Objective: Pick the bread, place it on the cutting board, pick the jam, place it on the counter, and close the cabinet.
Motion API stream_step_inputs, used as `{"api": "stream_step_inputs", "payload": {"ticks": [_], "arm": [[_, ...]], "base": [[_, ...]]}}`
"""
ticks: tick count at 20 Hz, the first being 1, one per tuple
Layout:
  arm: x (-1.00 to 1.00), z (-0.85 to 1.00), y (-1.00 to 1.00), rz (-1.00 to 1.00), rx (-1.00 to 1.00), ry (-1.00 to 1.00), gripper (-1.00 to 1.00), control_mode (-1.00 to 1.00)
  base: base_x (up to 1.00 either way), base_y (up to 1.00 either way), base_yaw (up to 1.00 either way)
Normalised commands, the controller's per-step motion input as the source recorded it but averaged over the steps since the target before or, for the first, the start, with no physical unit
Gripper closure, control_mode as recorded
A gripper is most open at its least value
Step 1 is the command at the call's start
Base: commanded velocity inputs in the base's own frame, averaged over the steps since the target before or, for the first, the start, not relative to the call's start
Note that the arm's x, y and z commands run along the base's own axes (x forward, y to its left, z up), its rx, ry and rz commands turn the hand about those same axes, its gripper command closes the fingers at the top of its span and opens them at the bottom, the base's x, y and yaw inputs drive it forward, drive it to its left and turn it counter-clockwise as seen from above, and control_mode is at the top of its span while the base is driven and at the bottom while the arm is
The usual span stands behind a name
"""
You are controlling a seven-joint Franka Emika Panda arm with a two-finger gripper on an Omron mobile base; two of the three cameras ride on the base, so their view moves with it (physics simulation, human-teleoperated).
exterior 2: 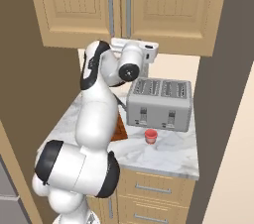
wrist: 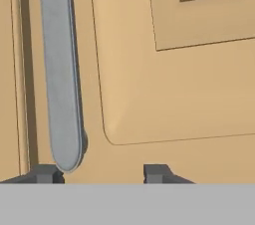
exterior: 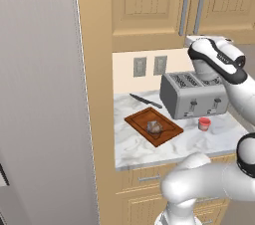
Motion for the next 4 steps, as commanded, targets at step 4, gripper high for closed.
{"api": "stream_step_inputs", "payload": {"ticks": [4], "arm": [[0.18,-0.12,0.00,0.04,0.00,0.00,-1.00,-1.00]], "base": [[0.00,0.00,0.00]]}}
